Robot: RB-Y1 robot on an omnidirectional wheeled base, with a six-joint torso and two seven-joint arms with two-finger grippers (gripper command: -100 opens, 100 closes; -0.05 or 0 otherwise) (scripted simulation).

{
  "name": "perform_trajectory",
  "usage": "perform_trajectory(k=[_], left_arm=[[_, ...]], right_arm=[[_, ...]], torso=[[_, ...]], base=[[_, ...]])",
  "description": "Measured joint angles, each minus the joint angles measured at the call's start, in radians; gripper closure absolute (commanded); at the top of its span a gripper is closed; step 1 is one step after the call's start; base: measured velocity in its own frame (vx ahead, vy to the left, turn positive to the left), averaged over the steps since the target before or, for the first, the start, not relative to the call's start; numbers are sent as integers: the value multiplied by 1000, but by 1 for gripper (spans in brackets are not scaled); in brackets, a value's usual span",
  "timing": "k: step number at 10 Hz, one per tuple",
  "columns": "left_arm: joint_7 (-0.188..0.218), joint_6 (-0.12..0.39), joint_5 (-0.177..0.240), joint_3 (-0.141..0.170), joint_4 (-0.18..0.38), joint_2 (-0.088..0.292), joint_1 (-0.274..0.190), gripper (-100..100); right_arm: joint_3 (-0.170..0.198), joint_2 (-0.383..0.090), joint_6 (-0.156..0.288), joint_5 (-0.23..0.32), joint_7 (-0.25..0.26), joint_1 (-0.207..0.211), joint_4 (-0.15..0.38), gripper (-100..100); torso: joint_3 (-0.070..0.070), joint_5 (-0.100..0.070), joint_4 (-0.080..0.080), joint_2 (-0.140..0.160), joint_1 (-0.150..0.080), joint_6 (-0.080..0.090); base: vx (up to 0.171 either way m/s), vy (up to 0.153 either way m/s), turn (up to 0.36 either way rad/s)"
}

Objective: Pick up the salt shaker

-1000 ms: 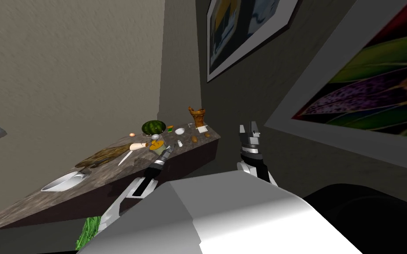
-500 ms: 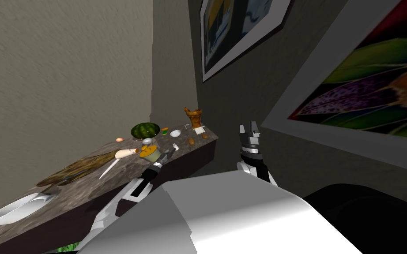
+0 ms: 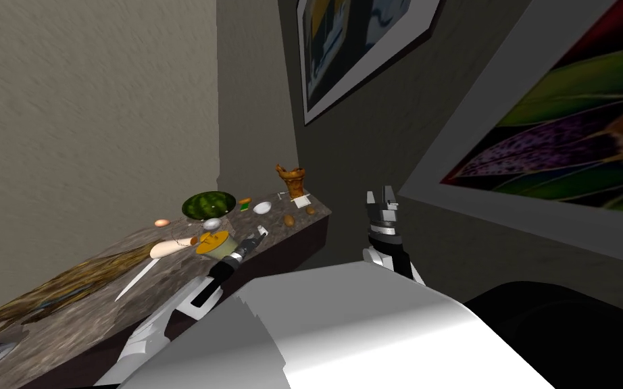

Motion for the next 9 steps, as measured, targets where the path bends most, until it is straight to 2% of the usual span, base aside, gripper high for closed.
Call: perform_trajectory(k=[3, 4, 5, 7, 8, 9], left_arm=[[-13, 0, -34, -13, 55, 43, -7, -100], [-14, -1, -35, -13, 58, 44, -7, 0], [-14, -1, -35, -13, 57, 44, -7, -100], [-14, -12, -28, -54, 118, 35, -67, -100], [-14, -15, -27, -57, 133, 34, -84, -100], [-15, -21, -22, -83, 161, 25, -112, -100]], right_arm=[[0, 0, 0, 0, 0, 0, 0, 0], [0, 0, 0, 0, 0, 0, 0, 0], [0, 0, 0, 0, 0, 0, 0, 0], [0, 0, 0, 0, 0, 0, 0, 0], [0, 0, 0, 0, 0, 0, 0, 0], [0, 0, 0, 0, 0, 0, 0, 0]], torso=[[0, 0, 0, 0, 0, 0], [1, 0, 0, 2, 0, 0], [2, 0, 1, 3, -1, 0], [4, 0, 2, 7, -1, 0], [4, 0, 1, 6, -1, 0], [4, 0, 1, 7, -1, -1]], base=[[43, 7, -70], [0, 0, 0], [-51, 0, 111], [-41, -7, 21], [-52, -4, 103], [-51, -3, 54]])
